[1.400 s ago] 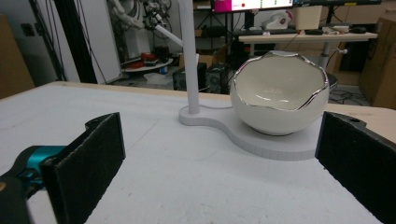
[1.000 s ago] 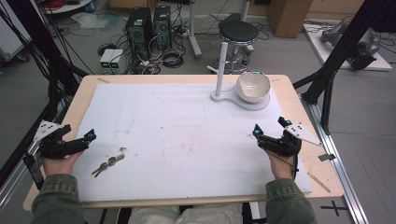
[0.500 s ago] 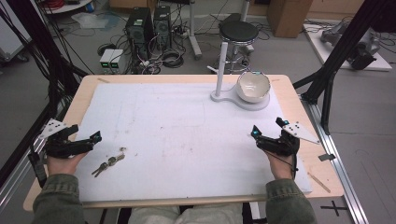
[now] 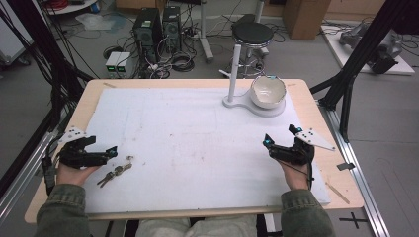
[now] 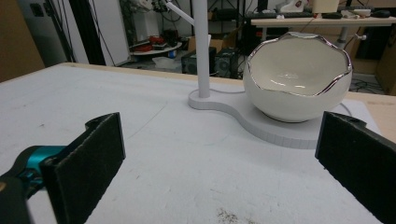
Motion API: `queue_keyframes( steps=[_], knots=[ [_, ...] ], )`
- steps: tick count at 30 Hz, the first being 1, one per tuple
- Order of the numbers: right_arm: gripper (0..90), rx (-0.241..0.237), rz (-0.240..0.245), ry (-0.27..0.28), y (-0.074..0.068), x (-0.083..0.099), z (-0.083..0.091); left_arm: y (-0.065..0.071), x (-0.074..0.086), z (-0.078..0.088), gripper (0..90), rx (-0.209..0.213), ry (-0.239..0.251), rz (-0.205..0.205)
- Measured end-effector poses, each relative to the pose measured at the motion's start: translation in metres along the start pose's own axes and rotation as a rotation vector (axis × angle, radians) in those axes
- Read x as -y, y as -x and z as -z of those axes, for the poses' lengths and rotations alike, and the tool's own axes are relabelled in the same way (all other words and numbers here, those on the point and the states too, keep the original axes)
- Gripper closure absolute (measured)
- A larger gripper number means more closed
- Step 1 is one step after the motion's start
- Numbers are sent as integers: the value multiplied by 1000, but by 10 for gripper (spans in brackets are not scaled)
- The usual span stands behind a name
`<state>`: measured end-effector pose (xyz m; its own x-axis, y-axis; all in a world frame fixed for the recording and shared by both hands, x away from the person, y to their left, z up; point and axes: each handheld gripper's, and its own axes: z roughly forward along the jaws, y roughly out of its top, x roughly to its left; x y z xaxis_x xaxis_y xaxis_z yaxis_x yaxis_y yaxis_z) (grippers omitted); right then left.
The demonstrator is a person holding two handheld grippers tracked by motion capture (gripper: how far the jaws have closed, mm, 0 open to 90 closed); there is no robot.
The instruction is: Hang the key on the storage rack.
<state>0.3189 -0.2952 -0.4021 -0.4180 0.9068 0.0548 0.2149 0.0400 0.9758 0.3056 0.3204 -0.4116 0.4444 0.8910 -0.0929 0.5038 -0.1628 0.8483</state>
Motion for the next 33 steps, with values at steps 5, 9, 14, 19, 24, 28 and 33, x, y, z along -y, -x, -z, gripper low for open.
queue_keyframes(
  steps=[5,9,14,19,24,28,33],
  knots=[
    [5,-2,0,-6,0,0,-1,2,1,-4,59,14,-36,-22],
    [5,1,7,-8,0,0,-1,4,1,-7,59,29,-61,-31],
    [5,1,3,-10,0,0,-1,7,3,-12,59,57,-114,-50],
    [5,-10,5,-19,0,1,-2,10,5,-17,59,92,-159,-57],
    [5,-18,11,-24,-1,1,-3,13,6,-21,59,107,-195,-74],
    [5,-19,15,-31,-1,1,-3,15,7,-25,60,126,-246,-82],
    [5,-20,17,-37,-1,1,-4,18,8,-29,81,150,-294,-104]
  ],
)
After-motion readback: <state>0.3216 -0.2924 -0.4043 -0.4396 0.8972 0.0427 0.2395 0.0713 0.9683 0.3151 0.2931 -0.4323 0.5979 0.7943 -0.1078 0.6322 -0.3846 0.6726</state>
